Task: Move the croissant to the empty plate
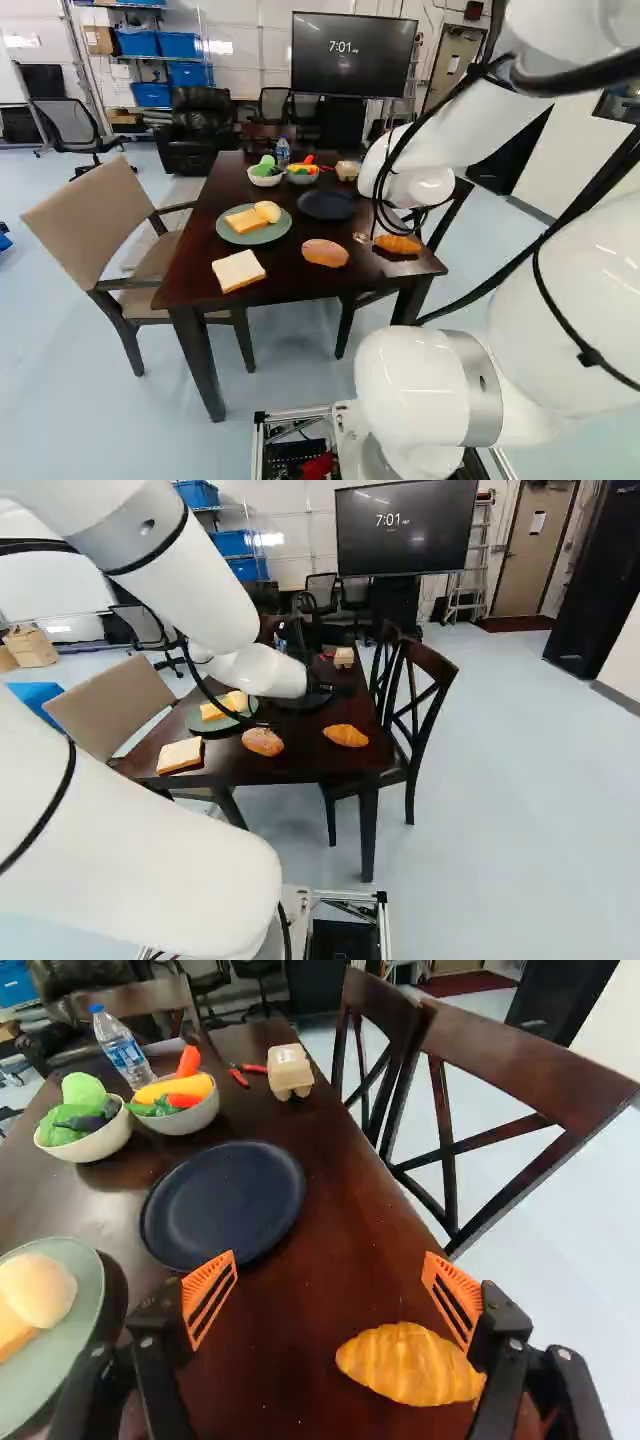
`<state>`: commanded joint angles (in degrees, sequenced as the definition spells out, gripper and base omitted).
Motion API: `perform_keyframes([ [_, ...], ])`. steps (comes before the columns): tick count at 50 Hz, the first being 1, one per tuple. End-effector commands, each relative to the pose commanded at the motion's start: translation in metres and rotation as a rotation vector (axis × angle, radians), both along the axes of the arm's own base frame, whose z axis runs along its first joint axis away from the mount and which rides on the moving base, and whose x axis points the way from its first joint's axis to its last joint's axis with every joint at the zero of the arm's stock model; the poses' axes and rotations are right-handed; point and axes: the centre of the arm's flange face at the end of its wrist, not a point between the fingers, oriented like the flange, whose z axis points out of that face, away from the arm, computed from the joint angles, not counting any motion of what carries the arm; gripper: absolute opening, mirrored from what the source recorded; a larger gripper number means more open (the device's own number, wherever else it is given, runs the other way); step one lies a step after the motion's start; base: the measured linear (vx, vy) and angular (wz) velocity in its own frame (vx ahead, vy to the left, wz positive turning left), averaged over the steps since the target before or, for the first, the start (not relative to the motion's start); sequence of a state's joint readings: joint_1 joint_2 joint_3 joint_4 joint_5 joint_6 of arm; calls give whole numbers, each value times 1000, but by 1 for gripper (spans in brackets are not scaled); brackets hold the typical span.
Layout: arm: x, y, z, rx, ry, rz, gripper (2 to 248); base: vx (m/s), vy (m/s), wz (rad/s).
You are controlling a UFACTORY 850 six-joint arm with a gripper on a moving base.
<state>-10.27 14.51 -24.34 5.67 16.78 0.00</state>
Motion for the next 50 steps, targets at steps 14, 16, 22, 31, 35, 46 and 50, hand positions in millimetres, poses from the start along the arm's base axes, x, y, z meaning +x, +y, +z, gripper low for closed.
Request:
perform_keyframes([
  [14,2,2,7,32,81,2,247,0,0,0],
  [16,2,2,8,42,91,-3,247,0,0,0],
  [22,3,0,12,94,115,-38,247,0,0,0],
  [31,7,-4,19,172,117,-106,247,0,0,0],
  [35,9,-8,23,207,115,-139,247,0,0,0],
  [46,17,-16,33,304,124,-229,247,0,0,0],
  [50,19,-18,36,340,135,-261,247,0,0,0],
])
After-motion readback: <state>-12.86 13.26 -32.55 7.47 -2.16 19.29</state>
